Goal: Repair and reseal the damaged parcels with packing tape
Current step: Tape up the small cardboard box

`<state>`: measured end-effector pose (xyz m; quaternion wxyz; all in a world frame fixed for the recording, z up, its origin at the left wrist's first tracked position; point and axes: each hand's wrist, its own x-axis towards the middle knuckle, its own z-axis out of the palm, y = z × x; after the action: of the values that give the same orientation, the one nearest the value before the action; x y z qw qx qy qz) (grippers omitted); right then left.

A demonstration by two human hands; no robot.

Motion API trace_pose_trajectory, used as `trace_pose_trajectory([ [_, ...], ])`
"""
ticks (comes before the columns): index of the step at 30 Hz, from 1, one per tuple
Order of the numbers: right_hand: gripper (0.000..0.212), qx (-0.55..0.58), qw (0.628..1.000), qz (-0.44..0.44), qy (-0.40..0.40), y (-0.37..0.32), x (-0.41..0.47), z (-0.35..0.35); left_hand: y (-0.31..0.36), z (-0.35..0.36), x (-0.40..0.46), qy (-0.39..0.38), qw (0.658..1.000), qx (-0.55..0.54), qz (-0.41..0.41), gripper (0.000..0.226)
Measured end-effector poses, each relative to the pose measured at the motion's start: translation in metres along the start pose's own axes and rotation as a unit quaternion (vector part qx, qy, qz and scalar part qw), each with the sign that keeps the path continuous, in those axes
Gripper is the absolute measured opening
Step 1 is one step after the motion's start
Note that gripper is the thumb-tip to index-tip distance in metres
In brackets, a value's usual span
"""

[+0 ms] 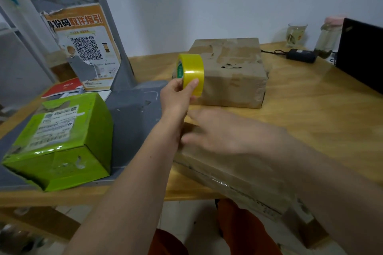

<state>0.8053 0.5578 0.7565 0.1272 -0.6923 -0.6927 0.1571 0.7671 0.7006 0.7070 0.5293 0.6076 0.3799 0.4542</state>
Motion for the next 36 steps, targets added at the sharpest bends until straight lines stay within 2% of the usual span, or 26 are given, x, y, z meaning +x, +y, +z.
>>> trace_pose_trajectory([
  [2, 0.055, -0.045, 0.997, 0.021, -0.064, -0.002, 0.01, 0.02, -0.001, -0.009, -0.001, 0.008, 0.999, -0.03, -0.01, 0.005],
  [3, 0.063, -0.078, 0.995, 0.028, -0.063, 0.0, 0.017, 0.027, -0.002, -0.014, -0.003, 0.012, 0.999, -0.04, -0.012, 0.004],
  [7, 0.063, -0.097, 0.993, 0.054, -0.028, 0.004, 0.031, 0.032, -0.005, -0.029, -0.008, 0.038, 0.998, -0.054, -0.018, 0.006],
  [12, 0.07, -0.052, 0.989, 0.113, -0.073, 0.008, 0.035, 0.021, -0.002, -0.047, -0.023, 0.038, 0.998, -0.045, -0.025, 0.01],
  [14, 0.073, -0.069, 0.986, 0.127, -0.077, 0.003, 0.032, 0.021, 0.0, -0.055, -0.028, 0.041, 0.998, -0.041, -0.022, 0.01],
  [18, 0.056, -0.133, 0.988, 0.081, 0.008, -0.011, 0.031, 0.034, 0.002, -0.066, -0.037, 0.057, 0.998, -0.036, -0.017, 0.008],
  [22, 0.054, -0.127, 0.988, 0.092, 0.007, -0.01, 0.036, 0.031, 0.002, -0.072, -0.044, 0.056, 0.997, -0.047, -0.026, 0.009],
  [23, 0.058, -0.111, 0.988, 0.106, -0.001, -0.009, 0.035, 0.03, 0.003, -0.074, -0.046, 0.053, 0.997, -0.05, -0.028, 0.008],
  [25, 0.084, -0.09, 0.987, 0.132, -0.029, -0.008, 0.028, 0.027, 0.003, -0.079, -0.05, 0.048, 0.996, -0.069, -0.027, 0.005],
  [26, 0.096, -0.1, 0.985, 0.138, -0.041, -0.008, 0.021, 0.026, 0.003, -0.082, -0.051, 0.048, 0.995, -0.081, -0.025, 0.004],
  [27, 0.099, -0.123, 0.982, 0.137, -0.048, -0.009, 0.013, 0.025, 0.004, -0.085, -0.052, 0.051, 0.994, -0.09, -0.028, 0.004],
  [31, 0.063, -0.228, 0.967, 0.108, -0.045, -0.017, -0.012, 0.018, 0.011, -0.093, -0.056, 0.072, 0.988, -0.13, -0.045, 0.002],
  [33, 0.06, -0.211, 0.974, 0.086, -0.01, -0.019, -0.017, 0.009, 0.018, -0.097, -0.057, 0.077, 0.985, -0.147, -0.037, 0.002],
  [36, 0.068, -0.12, 0.989, 0.034, 0.073, -0.023, -0.018, -0.009, 0.037, -0.107, -0.06, 0.082, 0.983, -0.163, 0.01, 0.009],
])
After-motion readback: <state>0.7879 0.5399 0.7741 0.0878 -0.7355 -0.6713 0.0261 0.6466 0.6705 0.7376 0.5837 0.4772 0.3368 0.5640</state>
